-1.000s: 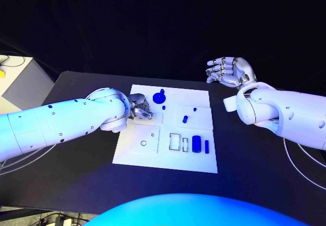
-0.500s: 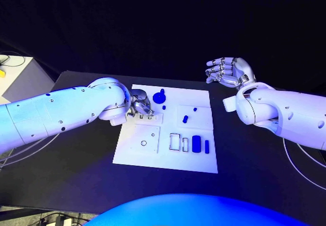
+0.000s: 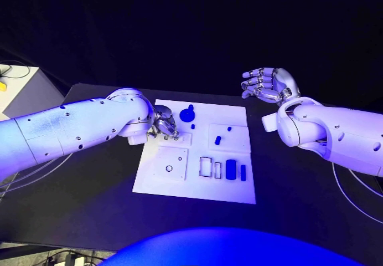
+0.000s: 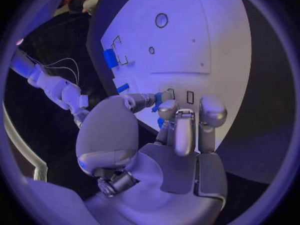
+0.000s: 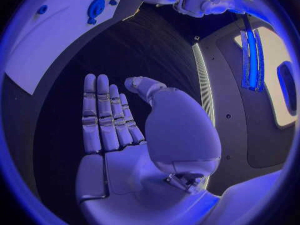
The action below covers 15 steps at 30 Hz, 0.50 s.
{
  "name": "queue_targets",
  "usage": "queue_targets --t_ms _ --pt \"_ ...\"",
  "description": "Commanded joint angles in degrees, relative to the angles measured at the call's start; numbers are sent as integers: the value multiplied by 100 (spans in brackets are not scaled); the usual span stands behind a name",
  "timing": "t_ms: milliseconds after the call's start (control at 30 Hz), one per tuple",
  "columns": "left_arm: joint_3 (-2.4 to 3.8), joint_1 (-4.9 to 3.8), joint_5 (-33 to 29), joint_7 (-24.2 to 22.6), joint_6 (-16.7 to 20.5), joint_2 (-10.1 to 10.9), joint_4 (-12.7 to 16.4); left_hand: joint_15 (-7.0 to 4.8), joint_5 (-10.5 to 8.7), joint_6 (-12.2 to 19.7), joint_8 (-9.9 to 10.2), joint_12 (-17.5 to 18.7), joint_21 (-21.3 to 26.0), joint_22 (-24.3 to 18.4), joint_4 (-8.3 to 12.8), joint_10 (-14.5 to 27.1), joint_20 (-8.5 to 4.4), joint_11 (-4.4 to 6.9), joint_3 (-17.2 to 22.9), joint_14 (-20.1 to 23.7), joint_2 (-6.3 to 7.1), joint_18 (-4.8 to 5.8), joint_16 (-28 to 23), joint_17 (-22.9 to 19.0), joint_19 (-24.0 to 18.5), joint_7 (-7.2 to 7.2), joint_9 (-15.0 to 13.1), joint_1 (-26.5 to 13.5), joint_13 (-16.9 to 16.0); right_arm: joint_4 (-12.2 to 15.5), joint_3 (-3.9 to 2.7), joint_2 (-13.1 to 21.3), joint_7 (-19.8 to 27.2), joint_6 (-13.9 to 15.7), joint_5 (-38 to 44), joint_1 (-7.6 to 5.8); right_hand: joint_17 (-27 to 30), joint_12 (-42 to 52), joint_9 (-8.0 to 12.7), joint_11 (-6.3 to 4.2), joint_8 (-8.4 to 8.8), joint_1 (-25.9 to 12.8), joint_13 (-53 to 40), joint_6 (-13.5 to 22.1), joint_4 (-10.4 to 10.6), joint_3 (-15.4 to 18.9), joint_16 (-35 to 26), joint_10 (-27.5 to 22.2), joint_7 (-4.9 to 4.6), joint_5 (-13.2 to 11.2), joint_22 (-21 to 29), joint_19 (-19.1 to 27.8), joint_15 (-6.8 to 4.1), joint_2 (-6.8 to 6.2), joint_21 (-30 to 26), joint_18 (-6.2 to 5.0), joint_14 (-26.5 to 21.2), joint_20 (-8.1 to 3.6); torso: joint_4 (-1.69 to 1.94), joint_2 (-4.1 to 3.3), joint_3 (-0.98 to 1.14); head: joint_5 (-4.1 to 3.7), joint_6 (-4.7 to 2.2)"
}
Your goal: Assemble the parts on the task board
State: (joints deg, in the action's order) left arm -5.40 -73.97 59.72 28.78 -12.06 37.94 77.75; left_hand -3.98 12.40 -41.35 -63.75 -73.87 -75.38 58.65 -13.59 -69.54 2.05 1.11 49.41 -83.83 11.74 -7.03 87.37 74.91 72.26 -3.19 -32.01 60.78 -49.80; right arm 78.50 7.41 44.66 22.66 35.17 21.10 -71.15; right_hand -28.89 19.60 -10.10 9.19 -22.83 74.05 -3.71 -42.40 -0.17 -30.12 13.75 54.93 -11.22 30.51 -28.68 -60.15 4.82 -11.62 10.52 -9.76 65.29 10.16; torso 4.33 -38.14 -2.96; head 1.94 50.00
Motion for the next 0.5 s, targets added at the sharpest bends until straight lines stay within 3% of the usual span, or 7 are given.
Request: queue_targets --t_ms 33,367,500 --pt "0 -15 324 -9 72 -22 -11 -30 14 11 -1 16 13 8 1275 0 8 -10 1260 -400 -31 48 -24 785 -28 0 -10 35 -4 9 -3 -6 41 -91 17 3 9 -17 9 26 4 -34 10 32 -41 -5 -37 6 -249 28 5 0 43 8 -24 -37 -6 24 -1 3 -5 12 0" --pt "-18 -9 507 -40 180 -65 16 -28 8 13 2 12 5 24 1273 -6 9 -13 1257 -402 -43 51 -22 794 -19 -4 -10 39 -15 7 -3 -16 43 -99 18 5 13 -20 10 28 4 -34 9 34 -45 -7 -45 5 -251 35 12 2 45 11 -28 -36 -9 26 5 2 -11 11 0" --pt "-40 -8 498 -44 66 -80 7 -28 8 13 2 12 5 24 1273 -6 9 -13 1257 -402 -43 51 -22 794 -19 -4 -10 39 -15 8 -3 -18 43 -99 18 6 13 -20 10 28 4 -34 9 34 -45 -7 -45 5 -251 35 12 2 45 11 -28 -36 -9 26 -1 0 -3 17 0"
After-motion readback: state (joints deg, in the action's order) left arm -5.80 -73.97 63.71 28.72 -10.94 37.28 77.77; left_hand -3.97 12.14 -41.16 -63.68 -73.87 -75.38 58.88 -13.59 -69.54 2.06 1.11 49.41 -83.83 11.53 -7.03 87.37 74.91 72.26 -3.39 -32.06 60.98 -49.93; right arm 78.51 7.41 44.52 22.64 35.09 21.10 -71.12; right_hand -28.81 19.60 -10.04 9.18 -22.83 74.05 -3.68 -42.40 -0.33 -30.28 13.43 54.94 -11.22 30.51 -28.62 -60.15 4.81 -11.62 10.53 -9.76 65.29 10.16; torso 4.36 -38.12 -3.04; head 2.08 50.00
